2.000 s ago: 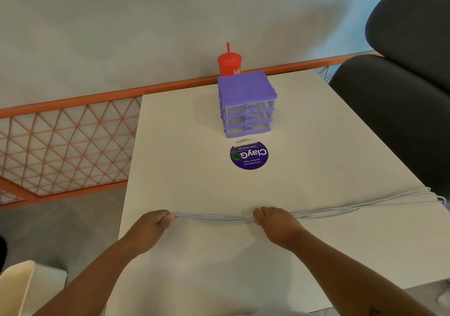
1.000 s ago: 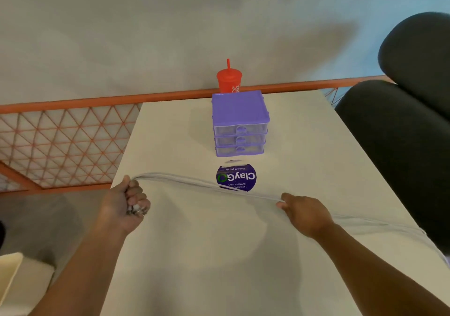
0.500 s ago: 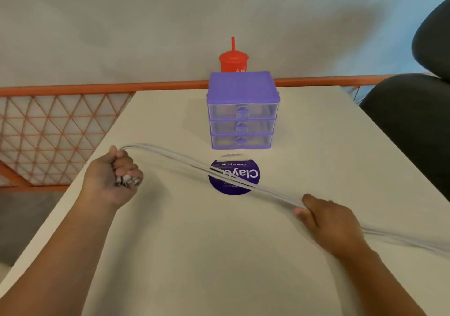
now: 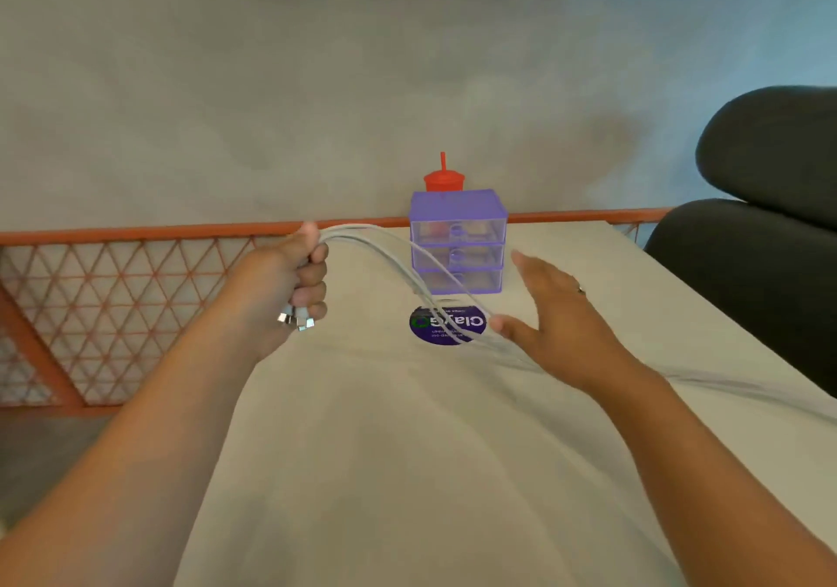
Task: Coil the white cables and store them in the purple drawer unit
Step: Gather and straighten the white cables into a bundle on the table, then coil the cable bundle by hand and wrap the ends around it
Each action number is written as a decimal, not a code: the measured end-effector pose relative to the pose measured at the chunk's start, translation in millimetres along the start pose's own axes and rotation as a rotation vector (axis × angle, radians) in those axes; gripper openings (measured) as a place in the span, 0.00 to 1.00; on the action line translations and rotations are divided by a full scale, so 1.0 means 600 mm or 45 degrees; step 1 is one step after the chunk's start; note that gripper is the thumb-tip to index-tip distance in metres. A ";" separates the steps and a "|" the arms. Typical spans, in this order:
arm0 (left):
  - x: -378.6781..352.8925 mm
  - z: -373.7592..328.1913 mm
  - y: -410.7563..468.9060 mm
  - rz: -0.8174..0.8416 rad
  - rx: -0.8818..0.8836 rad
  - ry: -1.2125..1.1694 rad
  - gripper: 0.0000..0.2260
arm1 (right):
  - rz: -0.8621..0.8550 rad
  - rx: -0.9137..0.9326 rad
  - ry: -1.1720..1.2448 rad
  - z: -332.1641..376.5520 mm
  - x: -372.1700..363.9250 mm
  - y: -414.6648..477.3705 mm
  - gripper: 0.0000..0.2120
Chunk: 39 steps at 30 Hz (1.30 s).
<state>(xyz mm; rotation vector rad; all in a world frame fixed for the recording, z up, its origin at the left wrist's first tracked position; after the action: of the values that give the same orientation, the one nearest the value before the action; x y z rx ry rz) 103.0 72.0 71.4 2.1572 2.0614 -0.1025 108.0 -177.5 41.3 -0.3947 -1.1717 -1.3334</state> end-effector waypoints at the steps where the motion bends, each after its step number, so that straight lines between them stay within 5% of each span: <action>1: -0.015 -0.013 -0.016 0.034 -0.017 0.053 0.17 | -0.018 0.085 0.059 0.045 0.013 0.005 0.37; 5: -0.074 -0.061 -0.065 0.151 -0.093 0.208 0.17 | 0.024 0.293 0.130 0.187 0.041 0.027 0.35; 8: -0.097 -0.086 -0.092 0.203 -0.071 0.116 0.17 | -0.022 0.291 0.180 0.226 0.057 0.039 0.12; 10: -0.105 -0.090 -0.105 0.225 -0.025 -0.029 0.18 | -0.075 0.252 0.151 0.231 0.067 0.038 0.06; 17: -0.075 -0.139 -0.123 0.224 -0.096 -0.591 0.20 | 0.036 0.185 0.511 0.200 0.098 0.006 0.14; 24: -0.059 -0.188 -0.115 0.212 -0.225 -0.792 0.19 | 0.286 0.241 0.978 0.174 0.107 -0.009 0.19; 28: -0.060 -0.191 -0.095 0.159 -0.226 -0.823 0.17 | 0.313 0.207 0.810 0.152 0.119 -0.005 0.14; 33: -0.073 -0.173 -0.059 0.142 -0.209 -0.846 0.17 | 0.031 0.203 0.343 0.120 0.146 0.025 0.17; 39: -0.042 -0.163 0.004 0.092 -0.251 -0.948 0.17 | 0.062 0.184 0.429 0.059 0.127 0.066 0.16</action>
<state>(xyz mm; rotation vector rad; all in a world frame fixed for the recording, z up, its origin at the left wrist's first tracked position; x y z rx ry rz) 98.5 62.5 172.2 1.7049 1.4901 -0.5698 113.8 -179.1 134.1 -0.0879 -0.9617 -1.2096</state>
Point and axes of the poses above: each hand's wrist, its own y-axis towards the middle knuckle, its own x-axis out of the back of the hand, z = x × y, the point moved 7 cm from there along y, towards the middle knuckle, and after that the axes turned 5 degrees about z, right-handed, at the moved point
